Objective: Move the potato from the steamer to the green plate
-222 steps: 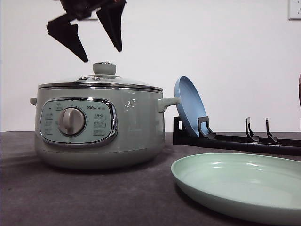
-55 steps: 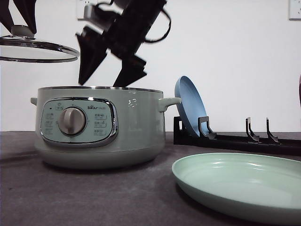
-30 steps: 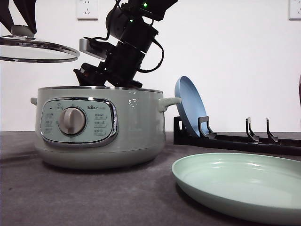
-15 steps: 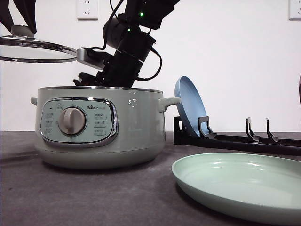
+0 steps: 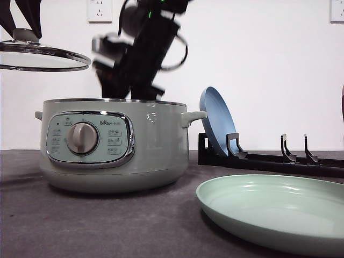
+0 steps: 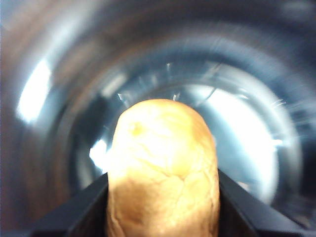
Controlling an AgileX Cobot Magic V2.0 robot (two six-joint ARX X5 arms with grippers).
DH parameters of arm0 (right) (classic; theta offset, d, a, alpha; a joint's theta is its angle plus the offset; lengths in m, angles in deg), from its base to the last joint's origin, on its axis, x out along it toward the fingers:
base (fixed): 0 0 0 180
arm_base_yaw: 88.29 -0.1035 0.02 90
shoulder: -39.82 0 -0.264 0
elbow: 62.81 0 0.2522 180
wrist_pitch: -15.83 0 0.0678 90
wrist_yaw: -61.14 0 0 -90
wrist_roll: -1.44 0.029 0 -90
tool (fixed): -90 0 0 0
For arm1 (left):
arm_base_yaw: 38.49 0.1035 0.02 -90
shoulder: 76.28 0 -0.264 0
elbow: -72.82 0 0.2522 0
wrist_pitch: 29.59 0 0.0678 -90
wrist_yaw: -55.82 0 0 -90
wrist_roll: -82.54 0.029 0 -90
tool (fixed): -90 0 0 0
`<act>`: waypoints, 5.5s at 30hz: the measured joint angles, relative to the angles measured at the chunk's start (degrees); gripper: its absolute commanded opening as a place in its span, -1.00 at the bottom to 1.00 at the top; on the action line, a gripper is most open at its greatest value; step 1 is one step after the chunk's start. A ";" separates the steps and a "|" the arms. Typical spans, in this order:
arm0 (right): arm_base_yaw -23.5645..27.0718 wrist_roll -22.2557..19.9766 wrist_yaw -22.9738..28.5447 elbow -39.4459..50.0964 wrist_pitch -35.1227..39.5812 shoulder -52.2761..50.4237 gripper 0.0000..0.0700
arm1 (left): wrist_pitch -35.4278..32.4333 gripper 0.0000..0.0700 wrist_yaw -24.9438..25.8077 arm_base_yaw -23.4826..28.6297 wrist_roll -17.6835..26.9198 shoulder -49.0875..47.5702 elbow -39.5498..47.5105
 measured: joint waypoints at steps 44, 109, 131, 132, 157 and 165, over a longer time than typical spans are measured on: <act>7.85 13.23 0.06 90.11 23.71 -71.88 -0.51 | 0.92 -1.00 0.00 0.76 -0.05 -0.02 0.00; 8.00 19.59 10.52 70.41 8.18 -97.49 0.98 | 1.07 -1.00 -0.01 -4.67 -1.31 -0.02 0.00; 8.00 21.35 11.62 70.41 7.66 -101.29 0.98 | 1.41 -1.00 0.07 -23.17 -1.16 -0.02 0.00; 8.00 21.37 11.62 70.41 7.66 -101.29 0.98 | 1.71 -1.00 0.07 -23.59 -1.10 -0.02 0.00; 8.00 22.66 11.62 70.41 7.64 -101.29 0.98 | 1.36 -1.00 -0.13 -27.60 -0.16 -0.24 7.21; 8.00 22.75 11.64 70.41 7.64 -101.29 0.98 | -0.97 -1.00 -2.02 -27.50 0.48 -0.24 10.15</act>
